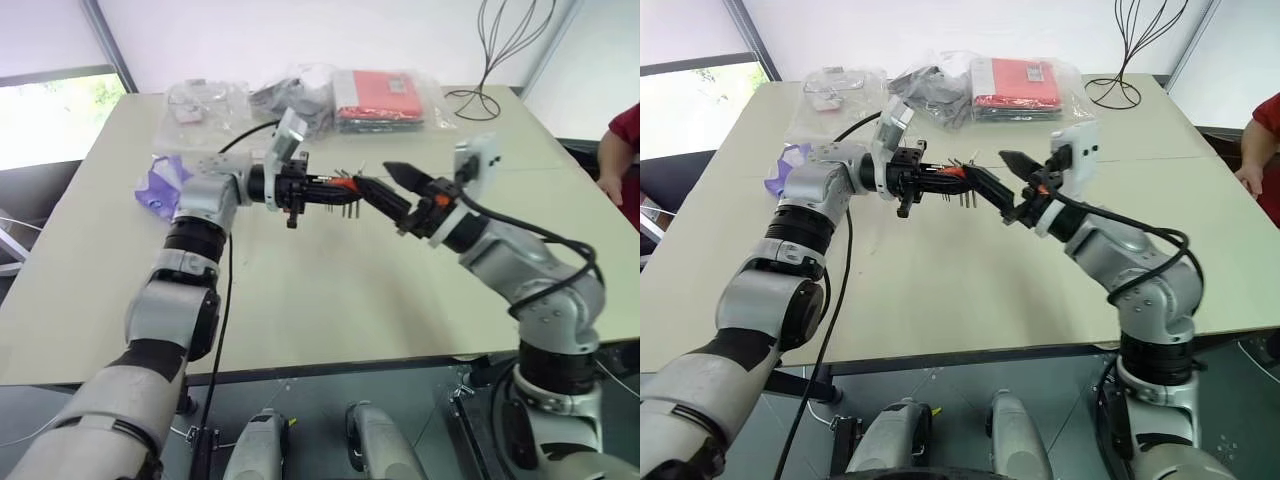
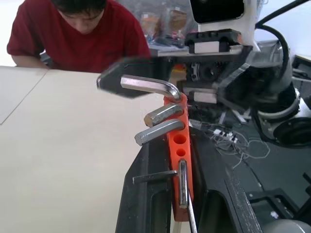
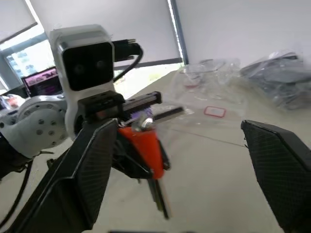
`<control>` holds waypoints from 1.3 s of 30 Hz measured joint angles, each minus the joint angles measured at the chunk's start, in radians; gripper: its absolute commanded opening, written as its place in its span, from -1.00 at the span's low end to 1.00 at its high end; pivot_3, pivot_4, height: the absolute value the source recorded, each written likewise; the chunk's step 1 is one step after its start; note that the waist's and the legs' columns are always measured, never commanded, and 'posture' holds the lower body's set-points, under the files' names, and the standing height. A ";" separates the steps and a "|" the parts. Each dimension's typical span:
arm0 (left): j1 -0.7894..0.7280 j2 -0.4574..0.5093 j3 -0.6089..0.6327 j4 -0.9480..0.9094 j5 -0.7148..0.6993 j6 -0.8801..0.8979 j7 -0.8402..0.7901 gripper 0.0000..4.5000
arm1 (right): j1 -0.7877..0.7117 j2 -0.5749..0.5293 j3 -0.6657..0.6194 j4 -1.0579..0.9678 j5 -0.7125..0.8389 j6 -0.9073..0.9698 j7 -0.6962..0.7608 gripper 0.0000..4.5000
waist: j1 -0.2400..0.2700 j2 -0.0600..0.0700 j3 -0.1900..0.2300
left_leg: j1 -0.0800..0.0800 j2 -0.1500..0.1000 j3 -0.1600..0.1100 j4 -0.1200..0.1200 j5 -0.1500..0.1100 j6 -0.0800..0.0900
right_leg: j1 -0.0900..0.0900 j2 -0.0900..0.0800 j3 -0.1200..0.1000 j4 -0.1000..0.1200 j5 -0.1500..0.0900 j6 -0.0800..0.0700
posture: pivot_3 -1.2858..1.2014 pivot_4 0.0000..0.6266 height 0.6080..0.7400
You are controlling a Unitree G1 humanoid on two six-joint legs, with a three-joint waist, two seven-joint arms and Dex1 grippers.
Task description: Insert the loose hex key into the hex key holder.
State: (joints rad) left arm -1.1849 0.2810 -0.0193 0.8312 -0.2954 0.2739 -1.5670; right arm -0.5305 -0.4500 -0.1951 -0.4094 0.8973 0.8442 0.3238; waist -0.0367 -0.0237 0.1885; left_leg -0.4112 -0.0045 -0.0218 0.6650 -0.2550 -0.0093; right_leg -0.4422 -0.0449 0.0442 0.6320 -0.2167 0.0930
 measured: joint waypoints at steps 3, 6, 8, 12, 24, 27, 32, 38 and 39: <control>0.008 0.032 0.000 0.001 0.004 0.000 0.008 -1.00 | 0.033 -0.081 -0.040 -0.025 0.048 0.036 0.036 0.92 | 0.001 0.000 0.000 | 0.000 0.000 0.000 0.000 0.000 0.000 | 0.000 0.000 0.000 0.000 0.000 0.000 | 0.03 -0.52 1.00; 0.044 0.037 0.000 0.001 0.004 0.020 0.036 -1.00 | 0.053 -0.123 -0.055 -0.044 0.061 0.044 0.057 0.92 | -0.002 0.000 0.000 | 0.002 0.000 0.000 0.000 0.000 0.000 | 0.002 0.000 0.000 0.000 0.000 0.000 | 0.03 -0.52 1.00; 0.087 0.034 -0.005 0.024 0.014 0.075 0.093 -1.00 | 0.062 -0.125 -0.057 -0.046 0.061 0.043 0.061 0.92 | -0.005 0.000 0.000 | 0.003 0.000 0.000 0.000 0.000 0.000 | 0.003 0.001 0.000 0.000 0.000 0.000 | 0.03 -0.52 1.00; 0.158 0.035 -0.031 0.037 0.045 0.128 0.114 -1.00 | 0.070 -0.123 -0.055 -0.045 0.057 0.037 0.063 0.92 | -0.003 0.000 0.000 | 0.003 0.000 0.000 0.001 0.000 0.000 | 0.003 0.001 0.000 0.000 0.000 0.000 | 0.03 -0.52 1.00; 0.160 0.033 -0.041 0.170 0.096 0.074 0.198 -0.59 | 0.086 -0.044 -0.007 -0.045 0.048 0.020 0.031 0.96 | 0.003 0.000 0.000 | 0.003 0.000 0.000 0.001 0.000 0.000 | 0.003 0.000 0.000 0.000 0.000 0.000 | 0.03 -0.52 1.00; 0.150 0.033 -0.038 0.229 0.110 0.054 0.227 -0.04 | 0.089 -0.042 -0.006 -0.046 0.048 0.020 0.026 0.96 | 0.005 0.000 0.000 | 0.003 0.000 0.000 0.001 0.000 0.000 | 0.003 0.000 0.000 0.000 0.000 0.000 | 0.03 -0.52 1.00; 0.143 0.034 -0.026 0.273 0.132 -0.056 0.316 0.63 | 0.092 -0.042 -0.006 -0.047 0.047 0.020 0.025 0.96 | 0.012 0.000 0.000 | 0.003 0.000 0.000 0.001 0.000 0.000 | 0.003 0.000 0.000 0.000 0.000 0.000 | 0.03 -0.52 1.00; 0.131 0.087 0.036 0.353 0.153 -0.199 0.499 0.63 | 0.096 -0.042 -0.007 -0.047 0.047 0.020 0.021 0.96 | 0.022 0.000 0.000 | 0.003 0.001 0.000 0.001 0.000 0.000 | 0.003 0.000 0.000 0.000 0.000 0.000 | 0.03 -0.52 1.00; 0.131 0.096 0.049 0.355 0.153 -0.212 0.514 0.63 | 0.098 -0.042 -0.007 -0.047 0.047 0.020 0.021 0.96 | 0.023 0.000 0.000 | 0.003 0.000 0.000 0.001 0.000 0.000 | 0.003 0.000 0.000 0.000 0.000 0.000 | 0.03 -0.52 1.00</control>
State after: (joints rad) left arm -1.0540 0.3769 0.0293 1.1862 -0.1428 0.0620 -1.0533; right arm -0.4320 -0.4925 -0.2019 -0.4561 0.9445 0.8646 0.3453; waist -0.0135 -0.0238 0.1884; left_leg -0.4086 -0.0040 -0.0219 0.6664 -0.2550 -0.0093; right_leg -0.4390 -0.0451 0.0443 0.6319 -0.2166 0.0931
